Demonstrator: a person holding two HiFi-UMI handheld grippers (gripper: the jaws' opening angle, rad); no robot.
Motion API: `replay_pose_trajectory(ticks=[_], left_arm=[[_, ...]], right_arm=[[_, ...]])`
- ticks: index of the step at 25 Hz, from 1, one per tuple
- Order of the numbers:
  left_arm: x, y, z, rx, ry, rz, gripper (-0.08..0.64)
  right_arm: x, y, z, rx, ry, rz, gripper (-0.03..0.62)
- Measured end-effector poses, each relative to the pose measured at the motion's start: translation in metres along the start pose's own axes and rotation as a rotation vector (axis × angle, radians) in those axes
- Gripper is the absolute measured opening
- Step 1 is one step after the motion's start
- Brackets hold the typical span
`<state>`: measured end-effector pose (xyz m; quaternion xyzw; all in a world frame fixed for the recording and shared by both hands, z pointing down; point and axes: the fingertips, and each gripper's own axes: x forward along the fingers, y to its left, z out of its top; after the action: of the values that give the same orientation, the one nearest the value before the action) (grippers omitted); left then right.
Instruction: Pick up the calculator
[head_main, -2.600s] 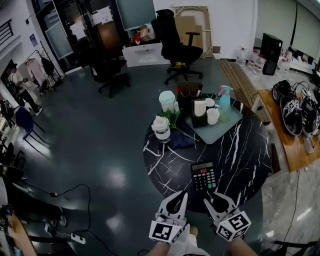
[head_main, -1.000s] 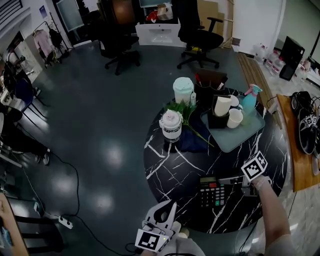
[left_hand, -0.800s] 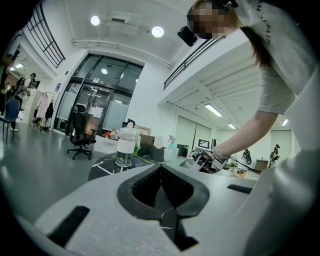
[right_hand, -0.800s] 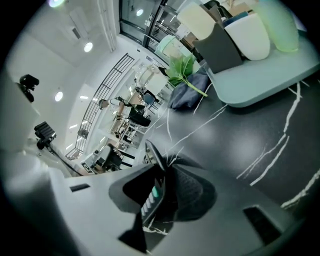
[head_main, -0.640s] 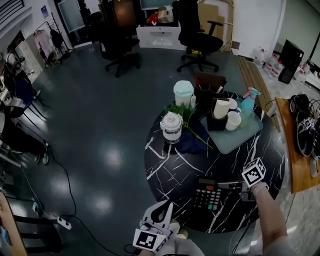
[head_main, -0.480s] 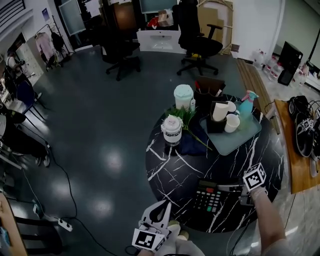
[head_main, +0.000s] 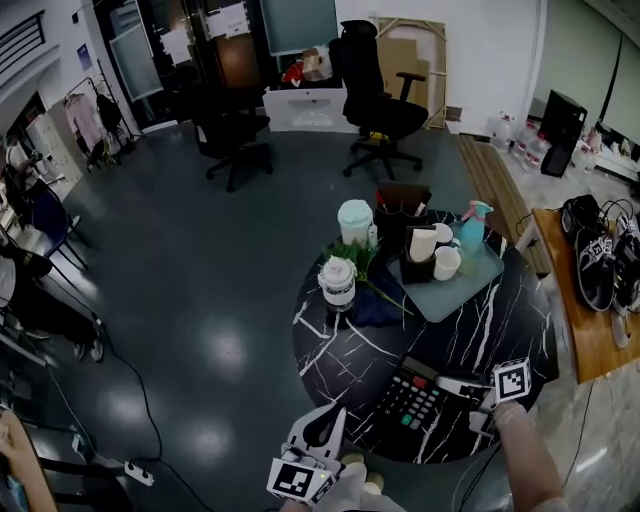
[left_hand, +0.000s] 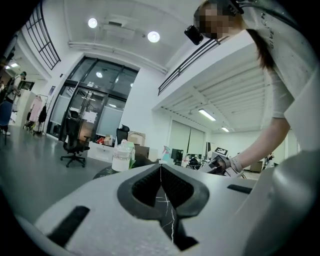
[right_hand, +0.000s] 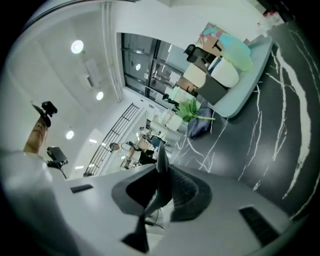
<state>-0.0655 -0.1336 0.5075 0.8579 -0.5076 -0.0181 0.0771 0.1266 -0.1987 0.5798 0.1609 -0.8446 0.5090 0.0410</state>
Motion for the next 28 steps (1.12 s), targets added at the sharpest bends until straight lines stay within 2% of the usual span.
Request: replay_pose_trajectory(ticks=[7, 12, 18, 28], left_arm=[[0.012, -0.016, 0.042, 0.030, -0.050, -0.063, 0.008], [0.015, -0.018, 0.058, 0.023, -0.080, -0.070, 0.008], [0.016, -0.018, 0.079, 0.017, -0.124, -0.077, 0.008], [0.014, -0.031, 0.101, 0.018, -0.163, -0.085, 0.008]], right_arm=[[-0.026, 0.066, 0.035, -0.026, -0.174, 0.040, 0.057], [-0.039, 0.099, 0.051, -0.025, -0.265, 0.093, 0.057], [-0.050, 0.123, 0.065, -0.050, -0.304, 0.058, 0.057], [-0.060, 0.180, 0.082, -0.092, -0.346, 0.091, 0.057]])
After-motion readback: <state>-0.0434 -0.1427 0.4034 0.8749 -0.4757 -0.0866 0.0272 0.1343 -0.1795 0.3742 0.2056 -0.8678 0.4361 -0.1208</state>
